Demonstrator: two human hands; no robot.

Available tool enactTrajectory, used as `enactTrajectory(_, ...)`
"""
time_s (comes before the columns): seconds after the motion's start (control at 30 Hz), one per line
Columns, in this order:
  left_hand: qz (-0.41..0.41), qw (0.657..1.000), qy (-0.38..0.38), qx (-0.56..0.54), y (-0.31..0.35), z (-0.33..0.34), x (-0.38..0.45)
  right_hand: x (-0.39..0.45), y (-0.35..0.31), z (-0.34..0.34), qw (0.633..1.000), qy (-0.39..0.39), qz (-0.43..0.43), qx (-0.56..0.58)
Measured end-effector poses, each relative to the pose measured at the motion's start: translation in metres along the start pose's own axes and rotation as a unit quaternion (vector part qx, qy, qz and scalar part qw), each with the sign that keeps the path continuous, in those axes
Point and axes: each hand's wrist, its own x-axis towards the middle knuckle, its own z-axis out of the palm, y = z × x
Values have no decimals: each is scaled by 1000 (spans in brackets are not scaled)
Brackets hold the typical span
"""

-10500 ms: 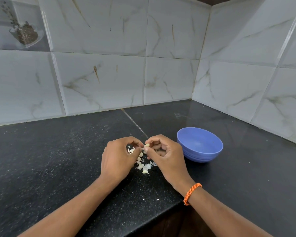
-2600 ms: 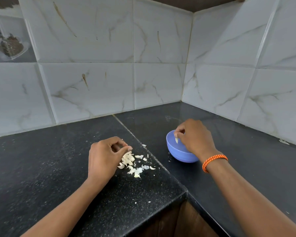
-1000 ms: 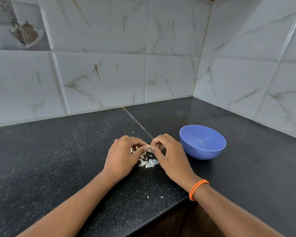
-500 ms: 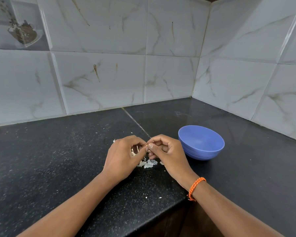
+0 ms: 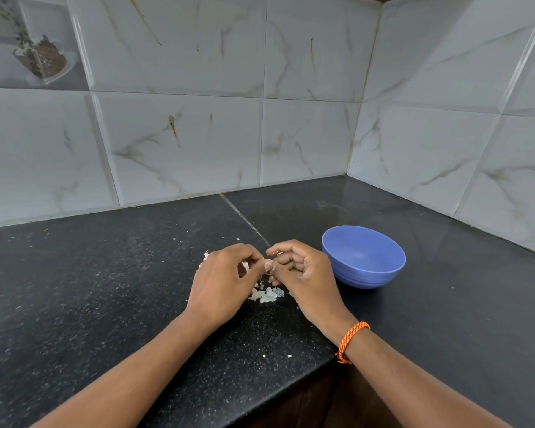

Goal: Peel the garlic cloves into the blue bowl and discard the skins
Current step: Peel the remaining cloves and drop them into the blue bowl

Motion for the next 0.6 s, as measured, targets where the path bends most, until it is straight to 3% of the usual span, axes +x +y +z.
enactTrajectory(0.6, 8, 1000, 15, 10, 5, 4, -2, -1, -1, 1, 999, -21, 7, 32)
